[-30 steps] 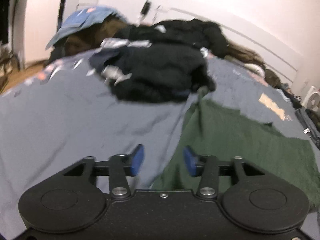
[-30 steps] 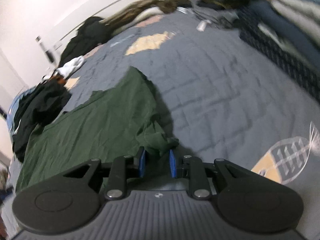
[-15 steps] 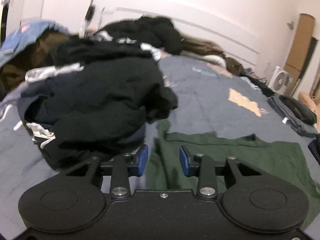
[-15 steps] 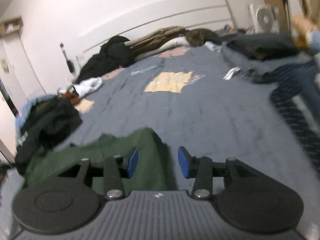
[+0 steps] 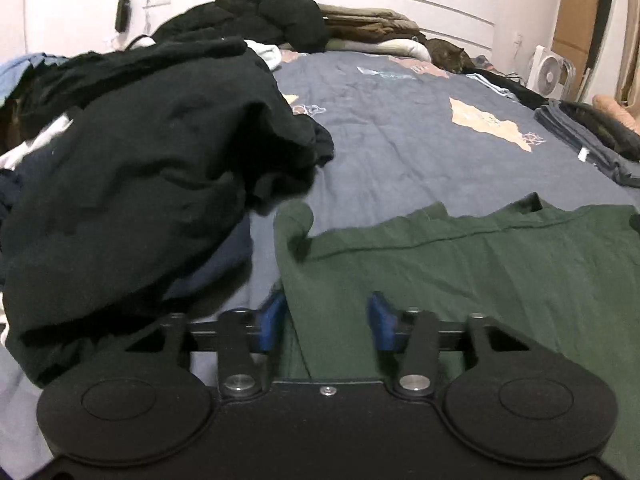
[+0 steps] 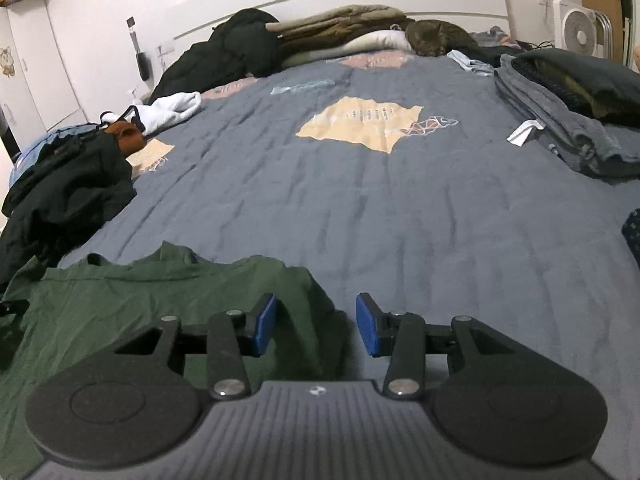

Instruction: Fold clothes

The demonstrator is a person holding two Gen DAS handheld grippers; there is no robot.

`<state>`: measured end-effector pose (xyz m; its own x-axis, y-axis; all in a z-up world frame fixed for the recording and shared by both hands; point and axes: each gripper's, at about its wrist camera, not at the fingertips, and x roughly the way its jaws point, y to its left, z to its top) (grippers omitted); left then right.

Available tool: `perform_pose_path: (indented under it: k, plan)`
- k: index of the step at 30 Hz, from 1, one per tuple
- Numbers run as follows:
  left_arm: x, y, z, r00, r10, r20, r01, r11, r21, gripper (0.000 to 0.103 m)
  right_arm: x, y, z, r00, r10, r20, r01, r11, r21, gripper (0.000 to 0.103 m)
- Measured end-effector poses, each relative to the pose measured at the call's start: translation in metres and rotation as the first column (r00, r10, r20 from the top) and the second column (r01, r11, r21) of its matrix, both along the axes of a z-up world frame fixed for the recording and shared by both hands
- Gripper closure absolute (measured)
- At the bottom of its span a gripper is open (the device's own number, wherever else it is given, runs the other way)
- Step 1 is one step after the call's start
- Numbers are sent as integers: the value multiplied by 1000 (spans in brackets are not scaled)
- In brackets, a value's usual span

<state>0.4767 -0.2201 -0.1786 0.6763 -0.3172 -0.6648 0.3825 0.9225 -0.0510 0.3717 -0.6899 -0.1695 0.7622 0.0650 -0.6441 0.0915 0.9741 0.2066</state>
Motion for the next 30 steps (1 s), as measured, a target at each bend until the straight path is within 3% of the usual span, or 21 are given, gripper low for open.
perform_pose_path:
  k: [1,2,4,6,10,16,20,23,26,28,30]
  plan:
    - [0,1,2,1000,12,12,-12,1000,5,85,1,2,-1,1000,0,4,0,1000,-10,63]
    - [-1,3,5,999,23,26,-23,1000,6,86,2,4,-1,1000,3,5,-3,1000,-16,67]
    - [-7,6,15,997,28,68,-28,1000,4,93,5,11,-2,1000,20,-6,-20,1000,-23,95]
    - [-13,7,24,993,29,115,-29,1000,5,98,6,17,1,1000,27,7,-27,999,-41,99]
    - [-16,2,37,979,33,199,-40,999,28,101,6,23,9,998,16,56,-13,998,-55,100]
    - [-12,1,57,951,85,296,-82,996,-21,101,8,20,29,986,-36,161,43,998,-39,100]
    - [8,-10,42,965,82,250,-98,994,50,101,24,14,38,981,-61,185,68,997,-30,100]
    - [26,-20,19,982,101,162,-122,985,123,98,46,15,18,991,-66,114,75,994,-78,100]
    - [19,-15,18,982,121,148,-138,985,107,86,61,19,-6,997,-75,20,77,989,-125,96]
    - [3,-1,31,975,144,172,-154,987,48,52,59,19,-7,997,-75,10,76,988,-133,96]
    - [-20,15,43,966,186,180,-184,983,-28,47,50,17,5,997,-77,21,79,990,-117,91]
